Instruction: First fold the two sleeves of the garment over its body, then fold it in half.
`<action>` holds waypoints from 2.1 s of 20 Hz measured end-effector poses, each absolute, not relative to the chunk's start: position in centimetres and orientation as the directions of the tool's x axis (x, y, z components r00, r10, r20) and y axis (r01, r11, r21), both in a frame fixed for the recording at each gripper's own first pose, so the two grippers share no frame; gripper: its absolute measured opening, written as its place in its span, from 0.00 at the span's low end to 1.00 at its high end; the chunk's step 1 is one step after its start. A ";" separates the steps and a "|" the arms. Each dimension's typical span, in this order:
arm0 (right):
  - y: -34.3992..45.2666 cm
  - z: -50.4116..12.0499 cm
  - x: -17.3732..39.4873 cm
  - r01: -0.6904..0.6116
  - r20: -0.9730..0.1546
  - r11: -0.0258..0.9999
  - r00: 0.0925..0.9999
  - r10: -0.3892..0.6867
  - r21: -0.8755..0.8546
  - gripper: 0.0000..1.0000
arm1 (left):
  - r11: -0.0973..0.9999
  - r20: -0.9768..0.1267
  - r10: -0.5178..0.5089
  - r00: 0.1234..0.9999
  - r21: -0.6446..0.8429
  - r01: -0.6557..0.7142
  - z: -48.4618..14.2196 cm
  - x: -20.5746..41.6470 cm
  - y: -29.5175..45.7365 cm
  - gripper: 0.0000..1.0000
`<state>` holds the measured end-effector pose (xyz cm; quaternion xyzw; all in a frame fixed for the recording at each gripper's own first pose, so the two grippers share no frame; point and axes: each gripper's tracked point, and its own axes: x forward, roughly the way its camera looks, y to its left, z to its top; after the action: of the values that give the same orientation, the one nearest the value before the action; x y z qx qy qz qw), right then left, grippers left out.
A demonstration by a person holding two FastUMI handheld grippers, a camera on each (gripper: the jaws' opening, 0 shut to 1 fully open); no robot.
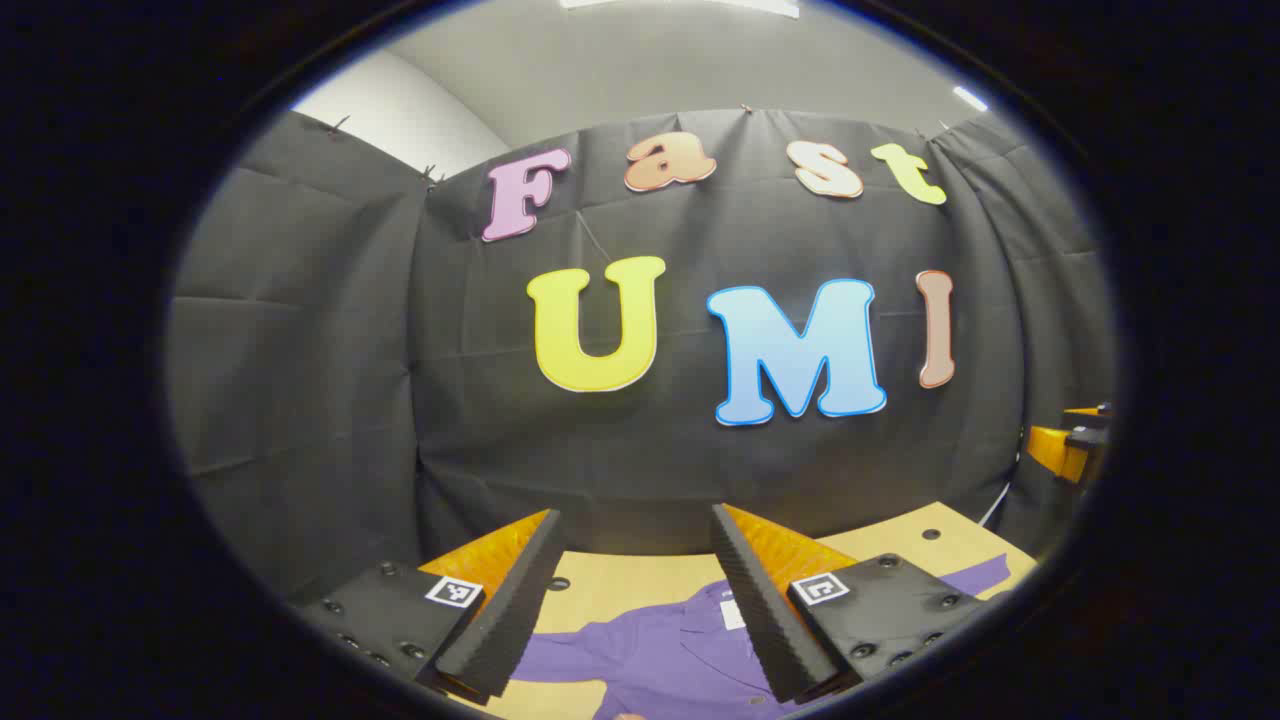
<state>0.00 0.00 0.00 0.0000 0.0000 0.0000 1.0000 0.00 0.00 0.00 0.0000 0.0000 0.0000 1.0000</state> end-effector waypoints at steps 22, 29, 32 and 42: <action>-10.8 -9.4 5.1 0.220 -0.184 0.974 0.957 -0.225 -0.048 0.93 | 0.999 -0.034 0.011 0.999 0.049 -0.009 -1.7 0.2 0.0 0.94; -19.3 -20.9 7.4 0.356 -0.418 0.934 0.844 -0.335 -0.030 0.94 | 0.998 -0.047 -0.011 0.999 0.062 0.014 -2.7 0.3 -1.1 0.94; -21.0 -27.2 8.2 0.391 -0.570 0.920 0.763 -0.305 0.032 0.93 | 0.998 -0.066 -0.011 0.998 0.066 0.015 -3.3 0.8 -1.3 0.94; -24.8 -38.5 9.9 0.429 -0.753 0.903 0.595 -0.280 0.004 0.93 | 0.999 -0.149 0.027 0.988 0.026 -0.024 -6.2 1.7 -1.2 0.94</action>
<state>9.86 -24.85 -38.48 0.0928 0.4031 -0.1995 0.8883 1.73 -1.16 -6.19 0.0119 0.0751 0.0128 0.9970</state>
